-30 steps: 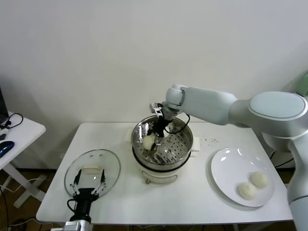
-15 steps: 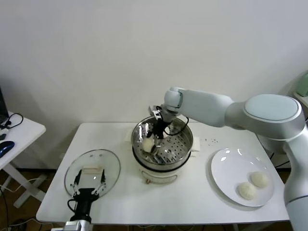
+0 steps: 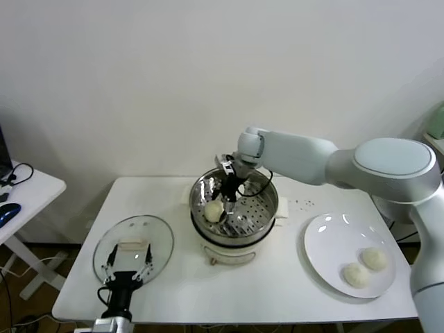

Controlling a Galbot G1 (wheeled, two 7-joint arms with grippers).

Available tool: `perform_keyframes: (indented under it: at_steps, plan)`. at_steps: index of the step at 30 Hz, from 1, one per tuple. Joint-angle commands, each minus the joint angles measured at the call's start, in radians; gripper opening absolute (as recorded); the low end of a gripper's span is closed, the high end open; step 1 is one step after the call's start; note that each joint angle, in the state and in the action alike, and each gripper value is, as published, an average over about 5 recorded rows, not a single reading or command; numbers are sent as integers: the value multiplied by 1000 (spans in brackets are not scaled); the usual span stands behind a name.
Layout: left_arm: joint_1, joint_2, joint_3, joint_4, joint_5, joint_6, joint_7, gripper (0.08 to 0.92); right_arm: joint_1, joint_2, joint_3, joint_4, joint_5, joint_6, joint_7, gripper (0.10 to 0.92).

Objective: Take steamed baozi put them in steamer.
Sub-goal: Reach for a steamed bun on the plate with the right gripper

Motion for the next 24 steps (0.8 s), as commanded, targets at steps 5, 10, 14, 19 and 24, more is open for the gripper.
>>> perform_keyframes:
  at_steps: [5,10,14,19,24]
  plan:
    - [8,2,-6,-9,-1,-2,0,823,236,-244,2,264,-115,58,-62,823]
    - [20,6,-10,-17,-10,-11,3,823,336,-451,-5,428,-234,86,-103,823]
    - [26,28,-11,-21,-3,-17,8,823,359,-631,-29,548,-296,89,-103,823]
    - [30,47,-10,-34,8,-19,9,823,331,-847,-33,638,-391,92,-102,823]
    - [49,46,-3,-49,23,-28,9,823,281,-997,-34,665,-485,111,-105,823]
